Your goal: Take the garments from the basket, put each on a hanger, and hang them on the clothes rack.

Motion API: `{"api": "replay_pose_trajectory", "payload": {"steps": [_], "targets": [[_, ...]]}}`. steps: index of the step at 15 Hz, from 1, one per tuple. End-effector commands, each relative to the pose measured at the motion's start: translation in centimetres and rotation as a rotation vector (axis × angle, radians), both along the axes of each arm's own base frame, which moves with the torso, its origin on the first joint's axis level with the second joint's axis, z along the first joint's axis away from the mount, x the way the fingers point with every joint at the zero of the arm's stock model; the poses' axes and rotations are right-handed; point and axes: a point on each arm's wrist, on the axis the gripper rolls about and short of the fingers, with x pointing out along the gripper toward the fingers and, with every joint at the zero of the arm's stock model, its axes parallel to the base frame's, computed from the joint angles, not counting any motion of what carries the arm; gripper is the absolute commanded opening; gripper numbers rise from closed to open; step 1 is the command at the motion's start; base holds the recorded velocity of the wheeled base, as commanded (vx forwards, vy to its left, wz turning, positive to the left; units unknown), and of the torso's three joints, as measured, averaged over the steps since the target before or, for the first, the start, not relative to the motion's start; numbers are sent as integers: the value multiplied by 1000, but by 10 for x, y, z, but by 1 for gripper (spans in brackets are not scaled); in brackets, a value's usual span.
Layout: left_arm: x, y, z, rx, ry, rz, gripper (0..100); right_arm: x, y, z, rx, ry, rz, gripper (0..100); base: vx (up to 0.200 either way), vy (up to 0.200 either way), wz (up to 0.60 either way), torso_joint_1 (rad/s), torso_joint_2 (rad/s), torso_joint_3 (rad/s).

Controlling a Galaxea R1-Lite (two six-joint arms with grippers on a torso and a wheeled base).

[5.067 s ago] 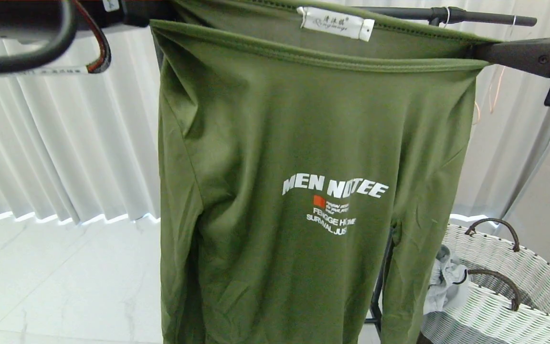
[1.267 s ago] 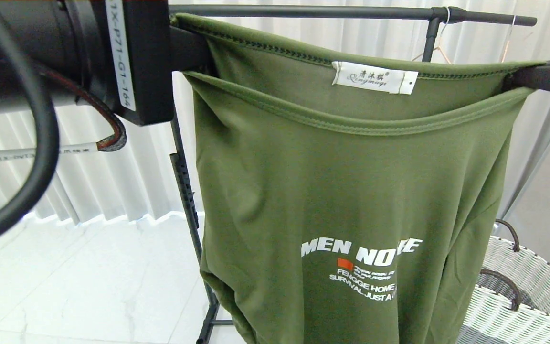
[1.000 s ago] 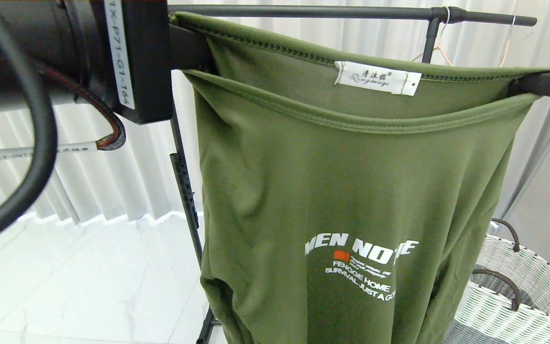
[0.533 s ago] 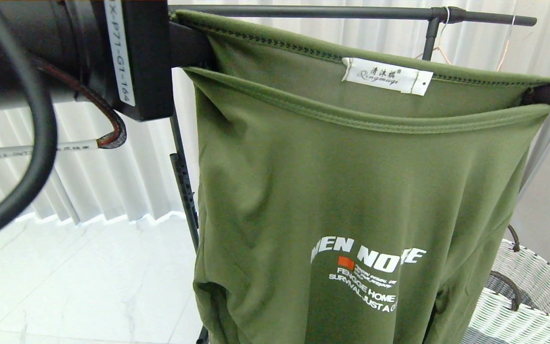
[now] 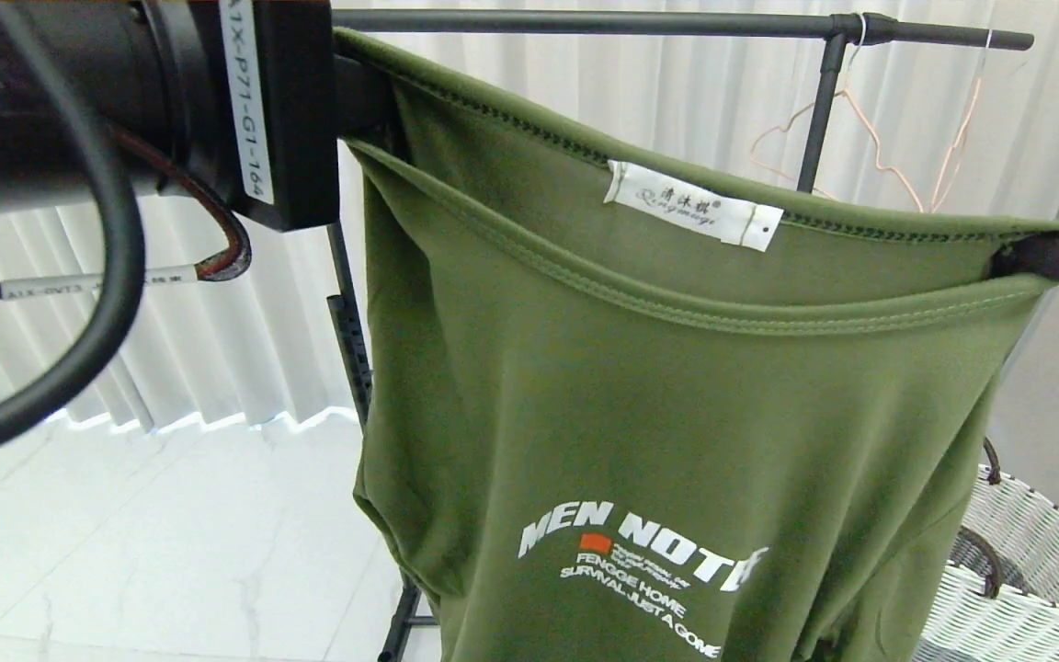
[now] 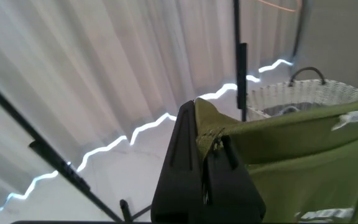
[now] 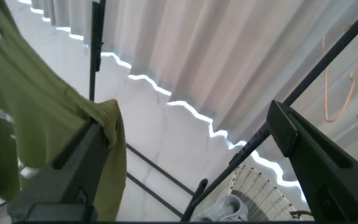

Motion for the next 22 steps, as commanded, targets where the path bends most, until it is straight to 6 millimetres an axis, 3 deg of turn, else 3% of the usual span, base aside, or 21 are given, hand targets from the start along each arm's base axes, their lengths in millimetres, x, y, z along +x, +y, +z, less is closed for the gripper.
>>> {"api": "replay_pose_trajectory", "payload": {"steps": [1,7,10,13,16,22], "targets": [[5,5,0,1,-3,53,0,-7,-9,3,22,-18,0,100,0,0,0,0,0,0],[18,21,2,1,-12,184,0,-9,-18,3,33,-27,-50,100,0,0,0,0,0,0],[14,31,4,-4,-28,274,0,7,-45,-15,-109,93,-385,100,0,0,0,0,0,0],[25,55,6,9,-41,434,0,14,-65,-27,-252,138,-581,100,0,0,0,0,0,0],[35,72,7,33,-50,528,0,8,-76,-38,-316,151,-661,100,0,0,0,0,0,0],[34,73,6,32,-49,527,0,-4,-81,-45,-305,151,-672,100,0,0,0,0,0,0]]}}
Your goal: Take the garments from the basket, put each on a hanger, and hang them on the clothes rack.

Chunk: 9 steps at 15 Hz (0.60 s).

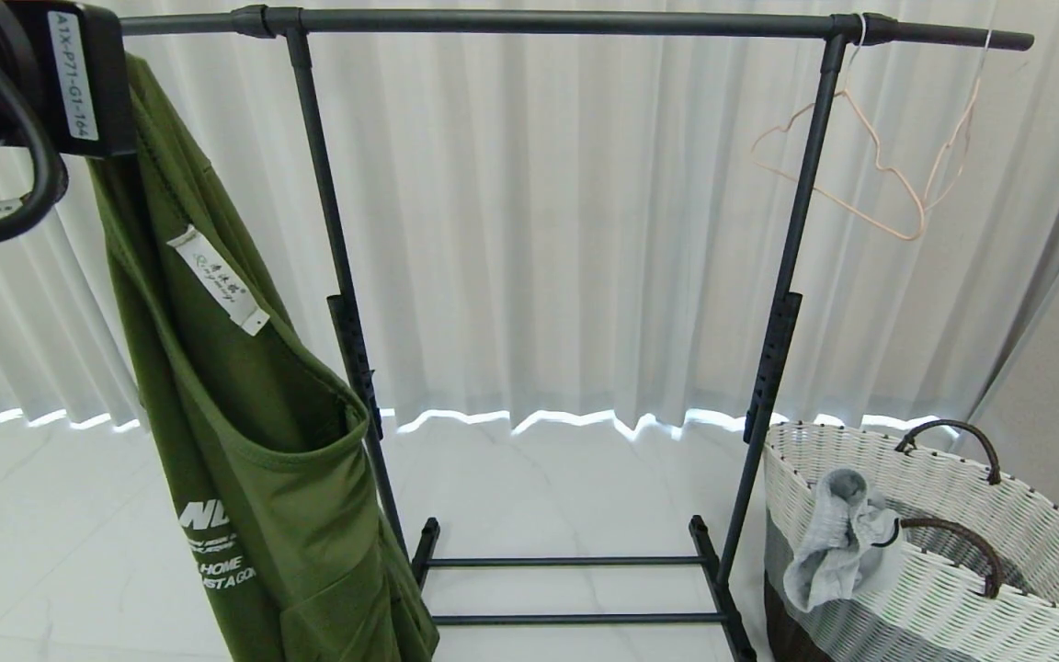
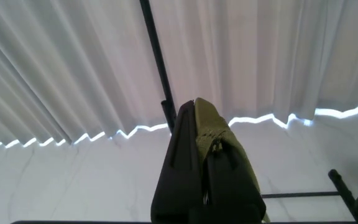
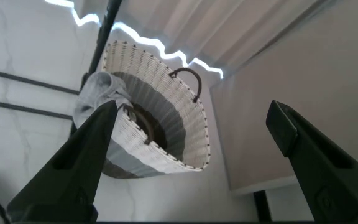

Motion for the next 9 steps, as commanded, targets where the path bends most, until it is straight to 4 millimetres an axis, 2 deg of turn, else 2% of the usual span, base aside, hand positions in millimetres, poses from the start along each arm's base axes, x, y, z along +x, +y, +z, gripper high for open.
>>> {"api": "replay_pose_trajectory", "payload": {"steps": [1,3,7,9], "targets": [[0,0,-1,4,4,0,0,-2,-1,0,25,-10,-5,100,0,0,0,0,0,0],[0,0,-3,8,9,-13,0,-3,0,0,44,-13,-3,100,0,0,0,67,-87,-18],[0,0,-3,8,10,-13,0,-3,0,1,60,-16,-5,100,0,0,0,222,-90,-110],[0,0,-3,7,9,-13,0,-3,0,1,64,-18,-6,100,0,0,0,259,-481,-266]]}}
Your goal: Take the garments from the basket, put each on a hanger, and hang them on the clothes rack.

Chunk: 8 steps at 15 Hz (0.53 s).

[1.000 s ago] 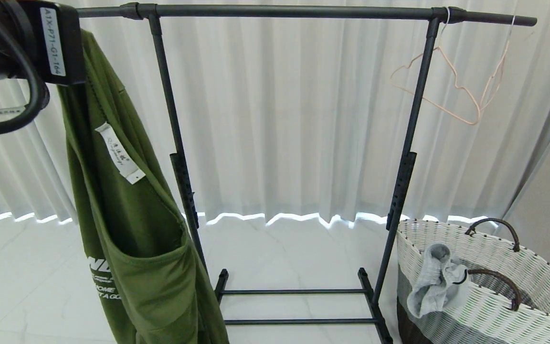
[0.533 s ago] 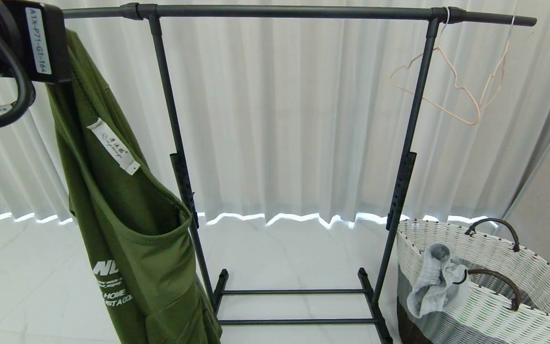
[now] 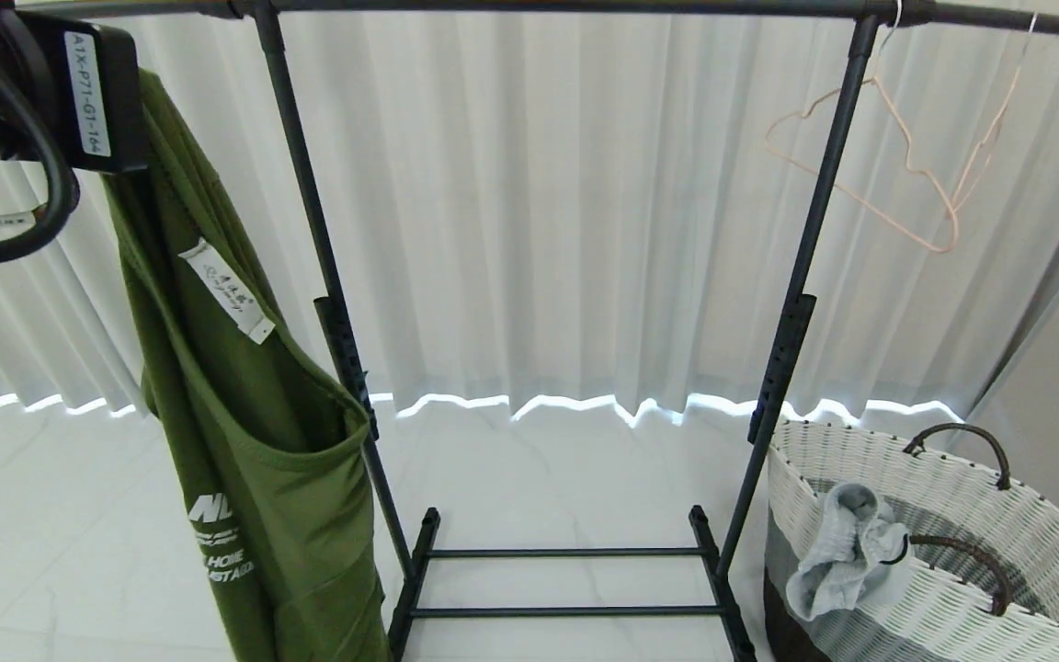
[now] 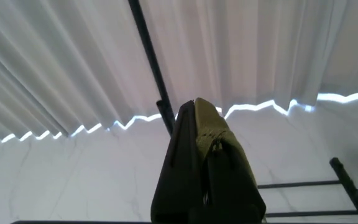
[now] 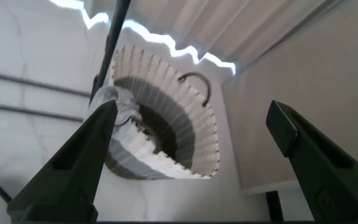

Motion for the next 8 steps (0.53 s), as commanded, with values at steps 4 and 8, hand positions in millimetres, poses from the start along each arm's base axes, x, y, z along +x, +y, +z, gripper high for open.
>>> {"api": "replay_pose_trajectory", "payload": {"steps": [4,8], "targets": [[-1,1,-1,0,0,-1,0,1,0,2,6,-23,2,100,0,0,0,182,-613,-179],[-1,0,-1,0,0,-2,0,1,0,2,6,-23,2,100,0,0,0,159,-469,-221]]}}
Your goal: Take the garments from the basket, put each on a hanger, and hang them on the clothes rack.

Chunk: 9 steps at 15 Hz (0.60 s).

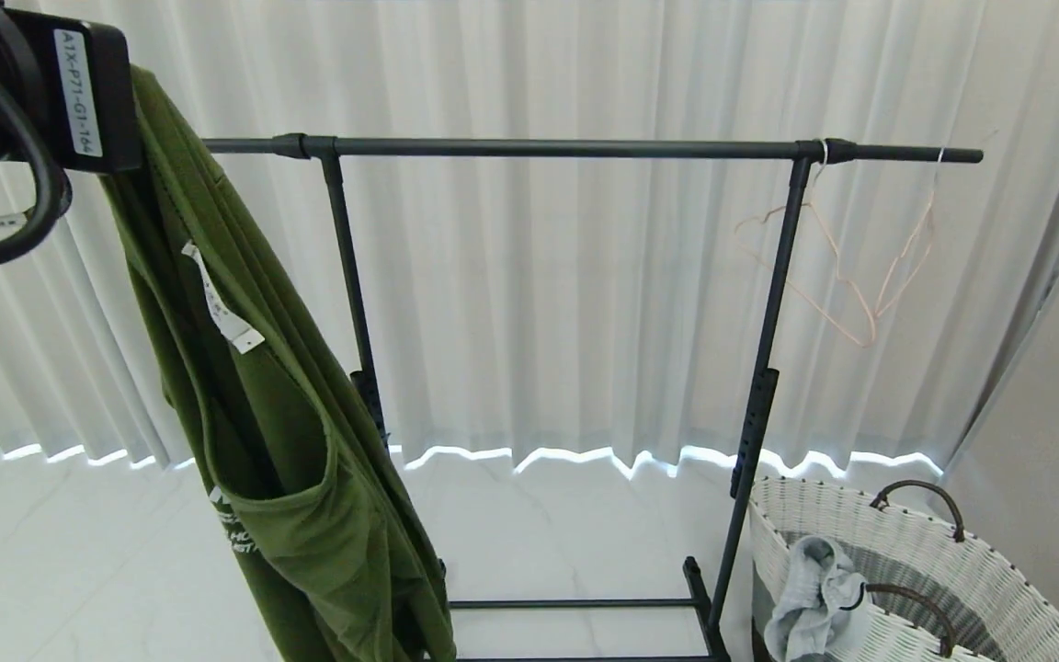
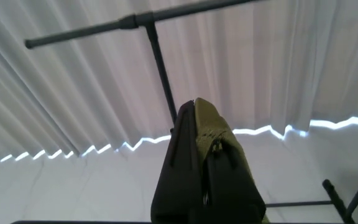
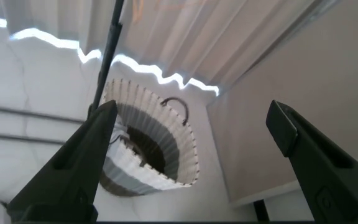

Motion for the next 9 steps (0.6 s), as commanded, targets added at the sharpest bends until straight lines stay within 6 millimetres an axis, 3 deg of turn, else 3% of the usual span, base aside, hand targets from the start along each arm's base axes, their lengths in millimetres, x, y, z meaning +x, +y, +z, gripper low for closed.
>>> {"api": "replay_pose_trajectory", "payload": {"steps": [1,5,9], "targets": [[1,-1,-1,2,3,-2,0,1,0,1,1,-5,1,100,0,0,0,168,-491,-212],[0,-2,0,11,3,-72,0,1,0,1,2,-12,1,100,0,0,0,371,-480,-237],[-3,-1,-3,37,10,-130,0,2,1,1,3,-10,4,100,0,0,0,282,-508,-239]]}}
